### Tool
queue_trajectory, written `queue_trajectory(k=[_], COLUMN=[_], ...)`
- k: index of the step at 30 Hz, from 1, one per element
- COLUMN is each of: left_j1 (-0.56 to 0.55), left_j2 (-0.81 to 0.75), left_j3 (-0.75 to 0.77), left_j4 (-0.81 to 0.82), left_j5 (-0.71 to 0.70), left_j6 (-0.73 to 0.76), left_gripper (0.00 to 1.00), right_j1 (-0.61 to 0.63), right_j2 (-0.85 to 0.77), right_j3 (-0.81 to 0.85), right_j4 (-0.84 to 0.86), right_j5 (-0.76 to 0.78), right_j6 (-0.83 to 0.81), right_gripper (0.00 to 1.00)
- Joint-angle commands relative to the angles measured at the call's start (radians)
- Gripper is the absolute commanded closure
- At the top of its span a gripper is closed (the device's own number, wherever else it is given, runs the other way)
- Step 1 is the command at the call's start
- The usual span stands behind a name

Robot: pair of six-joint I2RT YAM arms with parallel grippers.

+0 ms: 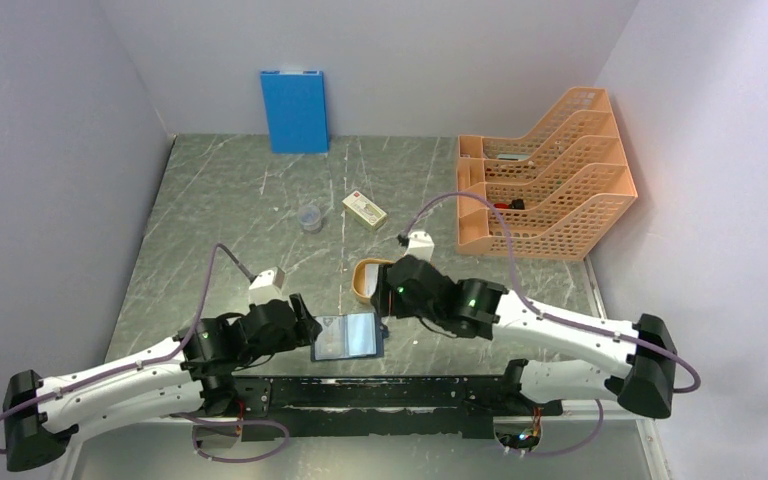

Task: Put the credit cards into the card holder
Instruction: Pick up the credit card from the storage box.

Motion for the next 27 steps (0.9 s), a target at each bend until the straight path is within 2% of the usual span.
queue_trajectory(k=[1, 6, 9, 14, 27], left_j1=[-0.001, -0.001, -0.001, -0.002, -0.003], left_j2=[-0.029, -0.023, -0.015, -0.020, 0.037], left_j3=[0.036, 0.036, 0.040, 0.035, 0.030], left_j4=[-0.072, -0.062, -0.063, -0.072, -0.050], left_j5=[-0.056, -0.035, -0.022, -0.017, -0.007], left_j6=[0.013, 0.014, 0.018, 0.015, 0.014], left_gripper=[0.30, 0.31, 0.31, 0.32, 0.32], right_j1=[-0.139, -0.365, -0.459, -0.485, -0.493], right_j2=[-0.044, -0.024, 0.066, 0.131, 0.367], right_j3=[0.028, -0.083, -0.087, -0.144, -0.120], right_j4=[0.110, 0.307, 0.320, 0.446, 0.503], right_j5=[-0.102, -0.303, -0.433, -0.474, -0.501], right_j6=[-0.061, -0.066, -0.093, -0.071, -0.093], right_gripper=[0.41, 0.38, 0.36, 0.34, 0.32])
